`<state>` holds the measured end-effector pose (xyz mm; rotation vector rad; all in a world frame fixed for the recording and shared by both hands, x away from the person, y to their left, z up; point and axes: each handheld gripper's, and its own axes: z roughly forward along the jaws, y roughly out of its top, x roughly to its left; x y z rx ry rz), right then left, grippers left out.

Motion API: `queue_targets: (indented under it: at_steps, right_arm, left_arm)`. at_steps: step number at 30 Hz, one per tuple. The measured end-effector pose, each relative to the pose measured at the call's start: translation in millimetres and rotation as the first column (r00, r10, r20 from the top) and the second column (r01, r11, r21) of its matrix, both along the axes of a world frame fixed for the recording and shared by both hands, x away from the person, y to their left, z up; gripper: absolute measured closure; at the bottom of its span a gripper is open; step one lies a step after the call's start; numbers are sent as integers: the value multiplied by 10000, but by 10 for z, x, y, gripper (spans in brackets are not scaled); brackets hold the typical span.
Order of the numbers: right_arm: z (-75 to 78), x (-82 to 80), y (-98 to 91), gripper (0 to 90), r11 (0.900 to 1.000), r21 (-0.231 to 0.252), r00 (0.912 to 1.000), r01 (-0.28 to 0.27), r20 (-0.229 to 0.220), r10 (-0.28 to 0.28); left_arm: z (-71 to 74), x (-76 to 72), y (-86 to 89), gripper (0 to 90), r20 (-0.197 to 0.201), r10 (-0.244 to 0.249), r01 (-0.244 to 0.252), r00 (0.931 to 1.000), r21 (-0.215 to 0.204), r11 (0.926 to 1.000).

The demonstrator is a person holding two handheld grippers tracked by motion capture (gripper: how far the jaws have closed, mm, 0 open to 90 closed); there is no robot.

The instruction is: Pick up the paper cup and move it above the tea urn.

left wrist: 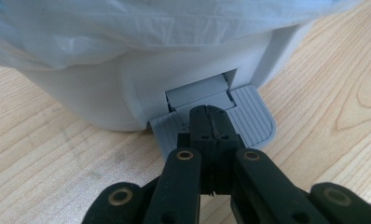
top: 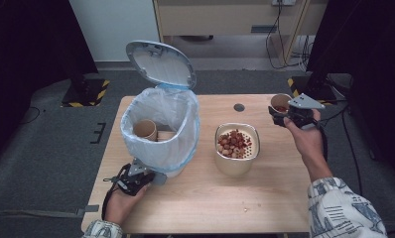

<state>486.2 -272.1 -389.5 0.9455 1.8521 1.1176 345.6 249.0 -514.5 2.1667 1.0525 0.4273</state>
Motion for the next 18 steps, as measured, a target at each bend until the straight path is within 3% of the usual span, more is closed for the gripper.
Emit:
queue_targets:
  at_steps: [10,18]
  right_arm:
    - [10,116,106,290,9987,-314,9979,-403,489,418]
    - [77,130,251,289,9923,-888,9923,-858,815,931]
  left_arm:
    - [0,0,-2,899,5,-7,7,10000,5,10000]
    - [1,2,-2,900,17,-34,34,10000,37,10000]
